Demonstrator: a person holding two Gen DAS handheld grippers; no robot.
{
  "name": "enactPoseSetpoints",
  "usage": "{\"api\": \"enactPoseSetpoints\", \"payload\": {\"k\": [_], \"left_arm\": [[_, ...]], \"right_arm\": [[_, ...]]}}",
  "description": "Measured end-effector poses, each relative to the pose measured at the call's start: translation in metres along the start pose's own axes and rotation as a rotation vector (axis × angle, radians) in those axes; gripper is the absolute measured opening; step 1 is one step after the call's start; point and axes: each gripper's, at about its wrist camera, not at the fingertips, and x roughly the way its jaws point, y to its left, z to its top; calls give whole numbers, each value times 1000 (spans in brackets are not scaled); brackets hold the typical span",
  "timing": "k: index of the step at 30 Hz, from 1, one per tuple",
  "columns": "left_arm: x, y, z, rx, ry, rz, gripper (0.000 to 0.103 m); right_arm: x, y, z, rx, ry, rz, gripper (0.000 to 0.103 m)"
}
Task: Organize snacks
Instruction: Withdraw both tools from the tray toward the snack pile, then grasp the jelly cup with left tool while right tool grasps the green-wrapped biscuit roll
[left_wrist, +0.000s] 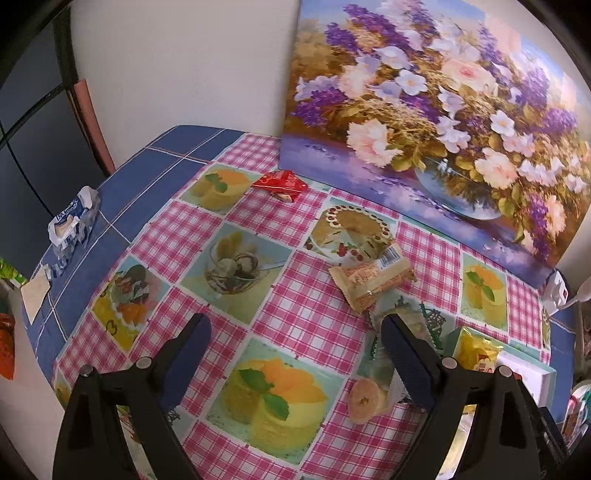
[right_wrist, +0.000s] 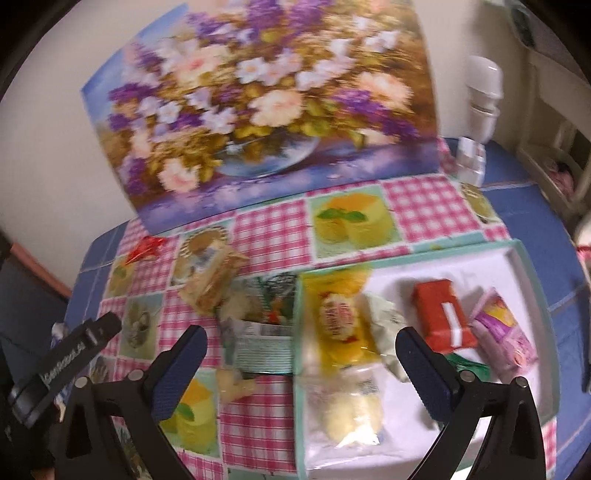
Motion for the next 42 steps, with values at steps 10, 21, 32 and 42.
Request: {"api": "enactPoseSetpoints", "payload": {"k": [10, 21, 32, 42], "left_arm": [[4, 40, 11, -65, -6, 39, 93], [17, 78, 14, -138, 31, 43, 93], [43, 71, 6, -112, 130, -22, 93], [67, 26, -15, -15, 243, -118, 93]], "right_arm": [[12, 28, -7, -46, 35, 24, 103], [21, 57, -14, -93, 27, 100, 103], [51, 48, -23, -66, 125, 21, 99], [54, 15, -22, -20, 168, -134, 98]]}}
